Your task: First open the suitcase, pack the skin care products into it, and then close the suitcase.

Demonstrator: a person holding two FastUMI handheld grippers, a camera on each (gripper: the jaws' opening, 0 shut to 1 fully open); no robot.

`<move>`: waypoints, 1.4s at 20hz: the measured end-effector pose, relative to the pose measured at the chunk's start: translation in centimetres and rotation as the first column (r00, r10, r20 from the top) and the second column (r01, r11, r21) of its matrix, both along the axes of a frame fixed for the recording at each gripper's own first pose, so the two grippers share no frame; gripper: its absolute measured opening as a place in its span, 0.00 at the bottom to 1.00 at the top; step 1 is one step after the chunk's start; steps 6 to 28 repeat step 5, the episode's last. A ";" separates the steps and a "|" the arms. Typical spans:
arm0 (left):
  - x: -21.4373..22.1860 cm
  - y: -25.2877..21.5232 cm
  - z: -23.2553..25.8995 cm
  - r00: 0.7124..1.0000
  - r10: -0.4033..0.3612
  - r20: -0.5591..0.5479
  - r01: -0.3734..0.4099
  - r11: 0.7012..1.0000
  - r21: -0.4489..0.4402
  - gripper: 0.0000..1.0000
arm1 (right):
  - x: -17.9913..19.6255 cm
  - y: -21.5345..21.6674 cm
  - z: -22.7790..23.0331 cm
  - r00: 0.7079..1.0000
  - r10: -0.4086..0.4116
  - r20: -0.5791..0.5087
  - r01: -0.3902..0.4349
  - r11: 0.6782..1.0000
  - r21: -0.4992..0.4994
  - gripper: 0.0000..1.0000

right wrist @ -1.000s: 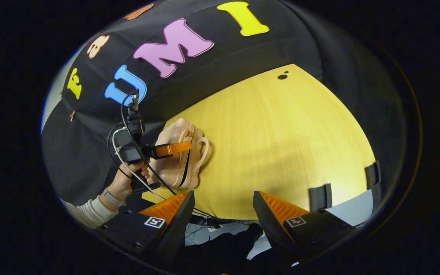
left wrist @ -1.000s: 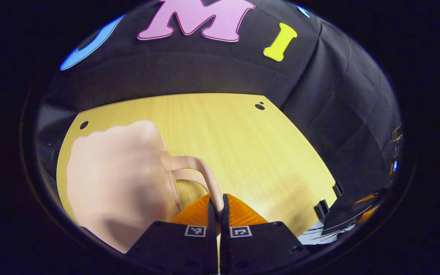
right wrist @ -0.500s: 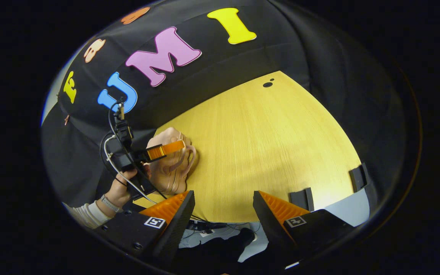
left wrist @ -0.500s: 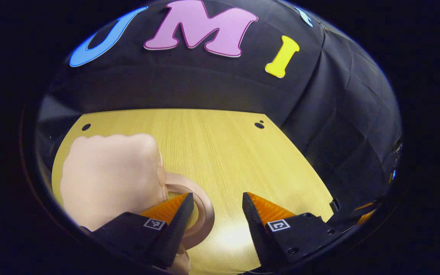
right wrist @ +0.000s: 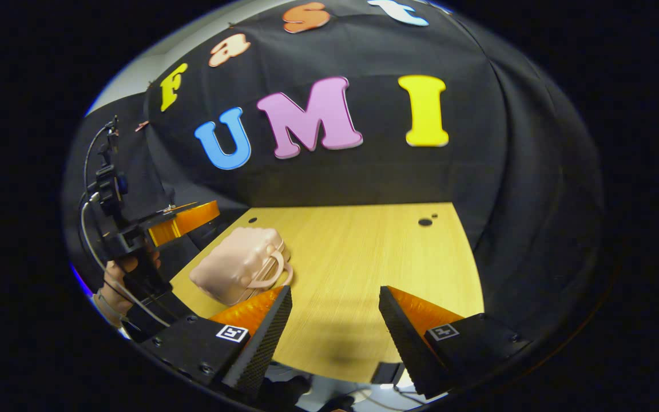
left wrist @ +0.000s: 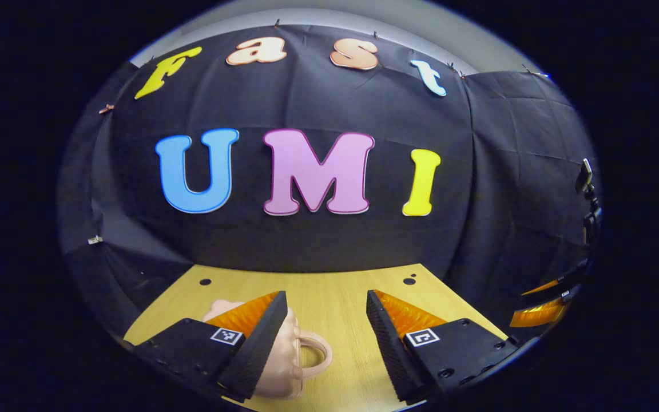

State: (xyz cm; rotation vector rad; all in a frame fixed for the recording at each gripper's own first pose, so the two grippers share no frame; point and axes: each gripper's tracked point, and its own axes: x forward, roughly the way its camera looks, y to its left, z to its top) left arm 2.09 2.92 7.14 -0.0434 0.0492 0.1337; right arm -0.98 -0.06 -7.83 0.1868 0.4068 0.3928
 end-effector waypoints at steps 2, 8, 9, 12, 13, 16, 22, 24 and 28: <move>-2.5 0.1 1.4 0.999 0.048 0.016 -0.048 0.999 -0.006 0.89 | 1.0 0.3 3.2 0.994 0.006 0.109 -0.004 1.000 -0.021 0.97; -4.1 0.5 2.8 0.994 0.079 0.072 -0.075 0.995 -0.058 0.88 | 1.3 0.6 8.7 0.953 -0.026 0.302 0.043 0.998 -0.050 0.97; -4.1 0.5 2.8 0.994 0.079 0.072 -0.075 0.995 -0.058 0.88 | 1.3 0.6 8.7 0.953 -0.026 0.302 0.043 0.998 -0.050 0.97; -4.1 0.5 2.8 0.994 0.079 0.072 -0.075 0.995 -0.058 0.88 | 1.3 0.6 8.7 0.953 -0.026 0.302 0.043 0.998 -0.050 0.97; -4.1 0.5 2.8 0.994 0.079 0.072 -0.075 0.995 -0.058 0.88 | 1.3 0.6 8.7 0.953 -0.026 0.302 0.043 0.998 -0.050 0.97; -4.1 0.5 2.8 0.994 0.079 0.072 -0.075 0.995 -0.058 0.88 | 1.3 0.6 8.7 0.953 -0.026 0.302 0.043 0.998 -0.050 0.97; -4.1 0.5 2.8 0.994 0.079 0.072 -0.075 0.995 -0.058 0.88 | 1.3 0.6 8.7 0.953 -0.026 0.302 0.043 0.998 -0.050 0.97; -4.1 0.5 2.8 0.994 0.079 0.072 -0.075 0.995 -0.058 0.88 | 1.3 0.6 8.7 0.953 -0.026 0.302 0.043 0.998 -0.050 0.97; -4.1 0.5 2.8 0.994 0.079 0.072 -0.075 0.995 -0.058 0.88 | 1.3 0.6 8.7 0.953 -0.026 0.302 0.043 0.998 -0.050 0.97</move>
